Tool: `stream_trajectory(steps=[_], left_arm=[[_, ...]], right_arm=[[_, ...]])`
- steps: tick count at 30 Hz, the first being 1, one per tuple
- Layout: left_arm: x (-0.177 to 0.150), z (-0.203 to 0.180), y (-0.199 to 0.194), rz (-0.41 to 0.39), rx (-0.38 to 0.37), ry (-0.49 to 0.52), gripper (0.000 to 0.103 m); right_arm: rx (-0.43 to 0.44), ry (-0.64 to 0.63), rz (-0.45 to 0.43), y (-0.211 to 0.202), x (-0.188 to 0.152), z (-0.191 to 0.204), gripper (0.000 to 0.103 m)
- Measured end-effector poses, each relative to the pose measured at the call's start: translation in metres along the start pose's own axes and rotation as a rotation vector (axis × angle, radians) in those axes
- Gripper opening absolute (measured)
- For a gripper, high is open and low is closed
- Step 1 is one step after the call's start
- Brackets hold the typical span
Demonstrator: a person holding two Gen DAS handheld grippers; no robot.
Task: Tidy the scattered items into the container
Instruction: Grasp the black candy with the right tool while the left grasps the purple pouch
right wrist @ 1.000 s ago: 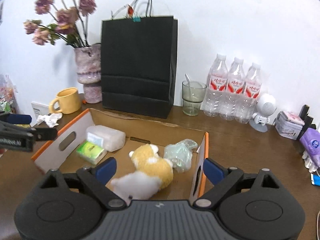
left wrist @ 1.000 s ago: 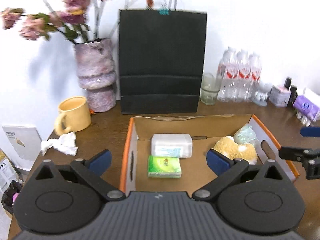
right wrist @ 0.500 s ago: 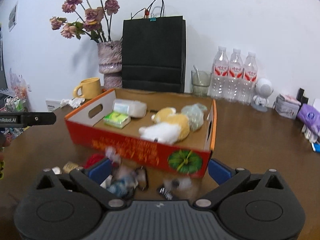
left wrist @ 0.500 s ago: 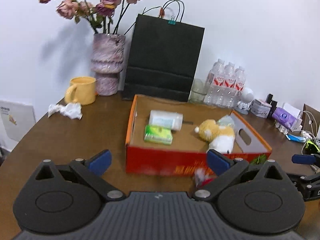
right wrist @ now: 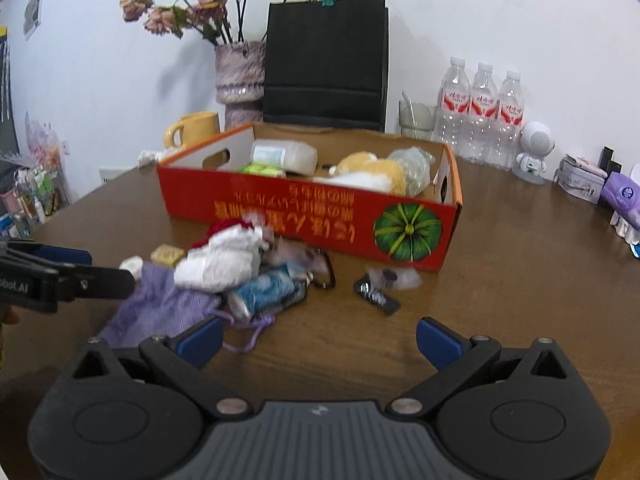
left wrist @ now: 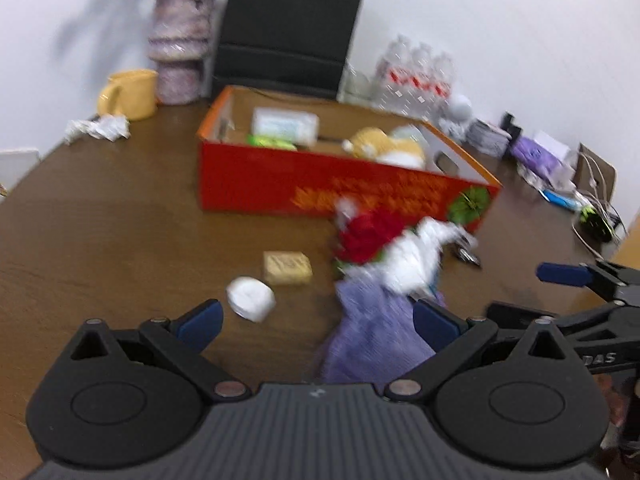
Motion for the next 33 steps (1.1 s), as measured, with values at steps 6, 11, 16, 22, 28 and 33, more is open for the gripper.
stream_trajectory(steps=[6, 11, 16, 22, 28, 33], left_arm=[[-0.009, -0.028, 0.01, 0.033, 0.005, 0.063, 0.103], [-0.018, -0.042, 0.024, 0.092, 0.03, 0.1, 0.102], [-0.014, -0.039, 0.025, 0.064, 0.086, 0.11, 0.071], [-0.002, -0.022, 0.031, 0.053, 0.103, 0.069, 0.051], [0.004, -0.017, 0.036, 0.042, 0.106, 0.06, 0.05], [0.004, -0.017, 0.036, 0.039, 0.101, 0.056, 0.05]], right_arm=[[-0.041, -0.002, 0.018, 0.011, -0.003, -0.022, 0.095], [-0.049, -0.01, 0.036, 0.027, 0.005, -0.042, 0.074], [-0.029, -0.024, 0.058, 0.045, 0.014, -0.049, 0.061], [0.014, -0.025, 0.073, 0.059, 0.017, -0.047, 0.046], [0.046, -0.005, 0.076, 0.057, 0.016, -0.047, 0.016], [0.046, 0.003, 0.073, 0.053, 0.014, -0.044, 0.014]])
Point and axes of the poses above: each gripper's, at about its wrist camera, not at the fingertips, and y roughly the way its jaws point, z to its left, x to its top, the point moved 10 cm from there along y, roughly the way its jaws point, and after that the axes turned 8 degrees about x, right-handed, at the moved point
